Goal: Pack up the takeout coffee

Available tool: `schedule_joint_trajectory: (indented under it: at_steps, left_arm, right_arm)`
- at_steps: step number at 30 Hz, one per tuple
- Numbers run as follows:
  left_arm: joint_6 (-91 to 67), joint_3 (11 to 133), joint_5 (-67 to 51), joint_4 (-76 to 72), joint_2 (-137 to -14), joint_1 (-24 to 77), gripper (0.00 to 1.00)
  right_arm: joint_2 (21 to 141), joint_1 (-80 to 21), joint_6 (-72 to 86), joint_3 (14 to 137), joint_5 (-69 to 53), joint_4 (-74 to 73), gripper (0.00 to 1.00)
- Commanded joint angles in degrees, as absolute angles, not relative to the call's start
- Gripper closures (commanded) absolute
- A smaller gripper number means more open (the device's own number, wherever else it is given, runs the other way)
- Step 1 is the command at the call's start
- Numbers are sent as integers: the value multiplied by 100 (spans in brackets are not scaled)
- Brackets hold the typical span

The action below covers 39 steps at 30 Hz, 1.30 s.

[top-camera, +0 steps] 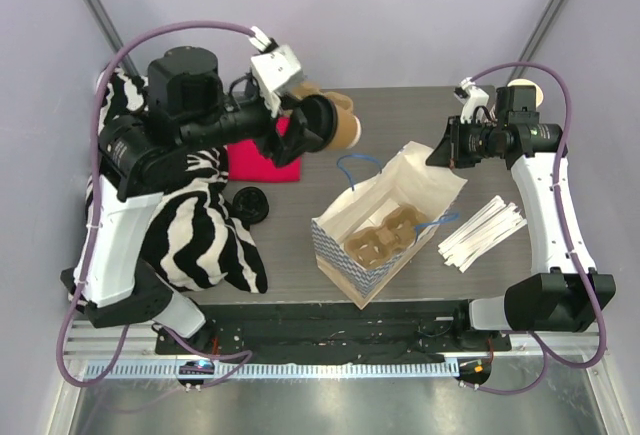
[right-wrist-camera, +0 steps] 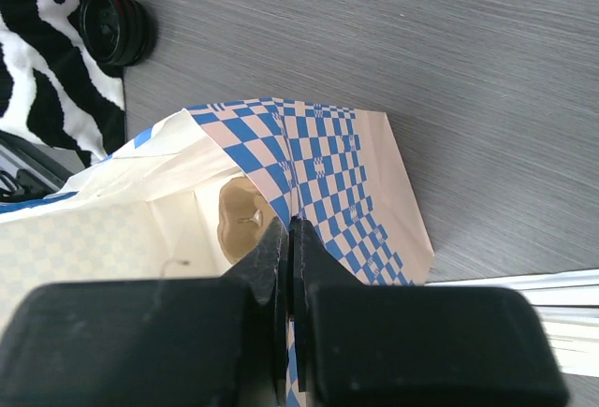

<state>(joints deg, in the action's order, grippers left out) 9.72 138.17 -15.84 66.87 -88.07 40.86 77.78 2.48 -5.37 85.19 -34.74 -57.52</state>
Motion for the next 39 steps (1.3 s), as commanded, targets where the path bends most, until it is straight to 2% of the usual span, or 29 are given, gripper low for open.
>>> schedule_joint_trajectory:
  at_steps: [1,6,11,17,20,21,22,23,26,29,32,39]
  left_arm:
    - [1283,13939,-1364,6310,-9025,5068,75]
    - [1415,13966,-1003,6495,-9465,5966,76]
    - [1468,13782,-564,6882,-9931,6416,77]
    - [1598,12430,-211,6803,-9862,6460,80]
    - [1879,11509,-141,6680,-9528,6460,83]
    - [1950,11287,-132,6558,-9319,6451,84]
    - [2047,11102,-149,6487,-9203,6451,84]
    - [2109,10831,-184,6443,-9106,6451,84]
    - [2276,10644,-377,6346,-8869,6442,84]
    - [2373,10582,-580,6355,-8798,6434,84]
    - [2426,10564,-642,6267,-8806,6434,84]
    - [2522,10723,-756,6381,-8974,6434,84]
  right_arm:
    - [7787,229,-211,8543,-3717,-5511,99]
    - [7717,193,-18,8499,-3770,-5326,99]
    - [7585,167,184,8438,-3788,-5352,99]
    - [7067,167,465,8026,-3945,-5642,99]
    - [7014,167,300,8050,-4201,-5967,76]
    - [7048,167,134,8155,-4158,-6090,52]
    - [7110,167,-51,8287,-4140,-6160,44]
    - [7171,167,-566,8627,-4105,-6213,30]
    - [7540,167,-1263,9462,-4096,-6337,14]
    - [7962,167,-2186,10122,-4463,-6416,8]
    - [8321,62,-3092,10519,-5053,-6670,7]
    - [8772,-1028,-4508,10855,-4887,-7085,7]
